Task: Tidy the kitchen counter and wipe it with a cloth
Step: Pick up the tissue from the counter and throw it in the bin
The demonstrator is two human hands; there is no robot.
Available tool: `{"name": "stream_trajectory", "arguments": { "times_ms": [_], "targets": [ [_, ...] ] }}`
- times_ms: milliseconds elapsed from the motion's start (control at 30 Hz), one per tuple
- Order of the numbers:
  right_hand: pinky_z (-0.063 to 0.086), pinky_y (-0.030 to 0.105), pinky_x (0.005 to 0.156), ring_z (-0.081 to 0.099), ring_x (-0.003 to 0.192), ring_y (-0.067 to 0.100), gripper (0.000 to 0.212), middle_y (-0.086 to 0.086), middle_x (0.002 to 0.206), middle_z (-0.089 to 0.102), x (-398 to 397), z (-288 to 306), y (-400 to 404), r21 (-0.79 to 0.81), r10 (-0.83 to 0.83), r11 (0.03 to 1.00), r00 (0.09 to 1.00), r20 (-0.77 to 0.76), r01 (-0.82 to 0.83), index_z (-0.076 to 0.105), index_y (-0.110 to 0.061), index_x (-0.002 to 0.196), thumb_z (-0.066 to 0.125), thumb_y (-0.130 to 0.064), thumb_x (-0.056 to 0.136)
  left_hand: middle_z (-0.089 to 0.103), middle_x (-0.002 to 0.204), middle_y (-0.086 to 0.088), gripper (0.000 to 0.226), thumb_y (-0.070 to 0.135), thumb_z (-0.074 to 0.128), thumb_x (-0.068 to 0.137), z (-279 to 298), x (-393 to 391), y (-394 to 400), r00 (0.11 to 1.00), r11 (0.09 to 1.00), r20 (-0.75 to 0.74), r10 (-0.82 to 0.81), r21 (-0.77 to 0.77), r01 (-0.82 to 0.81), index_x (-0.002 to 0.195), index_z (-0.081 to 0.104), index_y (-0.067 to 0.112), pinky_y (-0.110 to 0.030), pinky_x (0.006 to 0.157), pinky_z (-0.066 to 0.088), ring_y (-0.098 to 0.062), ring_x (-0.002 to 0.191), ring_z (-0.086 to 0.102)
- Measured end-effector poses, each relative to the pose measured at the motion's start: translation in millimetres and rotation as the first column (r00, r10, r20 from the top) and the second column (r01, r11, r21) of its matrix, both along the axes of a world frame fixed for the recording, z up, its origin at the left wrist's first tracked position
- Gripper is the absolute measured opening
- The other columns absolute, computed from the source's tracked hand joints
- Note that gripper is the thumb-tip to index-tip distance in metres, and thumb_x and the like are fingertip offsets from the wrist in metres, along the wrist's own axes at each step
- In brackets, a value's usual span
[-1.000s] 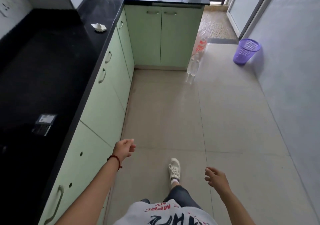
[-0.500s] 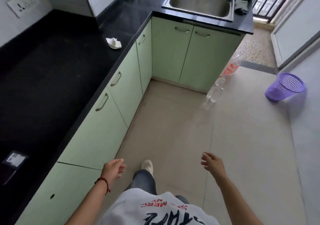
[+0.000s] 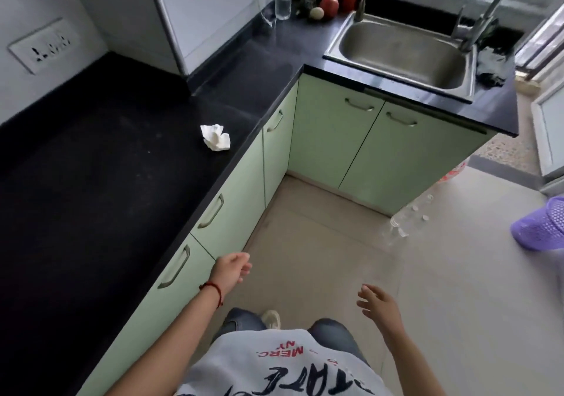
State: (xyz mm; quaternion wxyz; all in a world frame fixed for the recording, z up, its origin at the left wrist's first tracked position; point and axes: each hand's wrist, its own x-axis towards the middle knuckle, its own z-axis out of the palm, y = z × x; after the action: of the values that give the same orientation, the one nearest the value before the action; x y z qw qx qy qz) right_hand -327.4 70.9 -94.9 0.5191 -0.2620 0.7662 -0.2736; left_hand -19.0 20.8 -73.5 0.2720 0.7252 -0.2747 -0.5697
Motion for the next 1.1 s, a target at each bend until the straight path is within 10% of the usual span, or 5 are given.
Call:
{"name": "stream_trajectory", "arguments": {
  "times_ms": [400, 767, 967, 1100],
  "targets": [
    [0.043, 0.028, 0.06, 0.059, 0.069, 0.02, 0.018, 0.008, 0.087, 0.063, 2, -6, -203, 0.013, 0.358, 0.934, 0.934, 0.007, -0.358, 0.061, -0.007, 0.106, 0.052, -0.014, 0.091, 0.063, 0.075, -0.004, 0.021, 0.019, 0.049, 0.089, 3, -9, -117, 0.971, 0.972, 0.047, 0.236, -0.016, -0.236, 0.071, 0.06, 0.014, -0.026, 0.061, 0.044, -0.017, 0.072, 0.058],
    [0.045, 0.03, 0.069, 0.062, 0.07, 0.017, 0.023, 0.011, 0.092, 0.065, 92, 28, -386, -0.078, 0.799, 0.594, 0.598, -0.052, -0.801, 0.063, -0.003, 0.108, 0.055, -0.015, 0.09, 0.064, 0.079, -0.002, 0.012, 0.017, 0.05, 0.09, 16, -28, -98, 0.758, 0.764, 0.114, 0.642, -0.019, -0.644, 0.09, 0.062, 0.013, -0.025, 0.064, 0.046, -0.021, 0.079, 0.06],
    [0.049, 0.041, 0.085, 0.065, 0.081, 0.021, 0.017, 0.001, 0.084, 0.067, 180, 61, -410, -0.227, 0.882, 0.432, 0.462, -0.098, -0.873, 0.064, -0.012, 0.101, 0.056, -0.021, 0.089, 0.065, 0.095, -0.006, 0.017, 0.012, 0.055, 0.087, 40, -14, -89, 0.662, 0.743, 0.344, 0.665, -0.219, -0.633, 0.102, 0.063, 0.01, -0.024, 0.078, 0.043, -0.02, 0.093, 0.061],
    [0.04, 0.025, 0.08, 0.058, 0.093, 0.015, 0.028, -0.002, 0.1, 0.062, 233, 83, -404, -0.284, 0.868, 0.276, 0.365, -0.336, -0.918, 0.061, -0.013, 0.114, 0.057, -0.022, 0.088, 0.061, 0.118, -0.013, 0.03, 0.019, 0.053, 0.088, 43, 5, -86, 0.581, 0.814, 0.58, 0.571, -0.308, -0.493, 0.114, 0.06, 0.005, -0.029, 0.091, 0.042, -0.025, 0.112, 0.054]
  ]
}}
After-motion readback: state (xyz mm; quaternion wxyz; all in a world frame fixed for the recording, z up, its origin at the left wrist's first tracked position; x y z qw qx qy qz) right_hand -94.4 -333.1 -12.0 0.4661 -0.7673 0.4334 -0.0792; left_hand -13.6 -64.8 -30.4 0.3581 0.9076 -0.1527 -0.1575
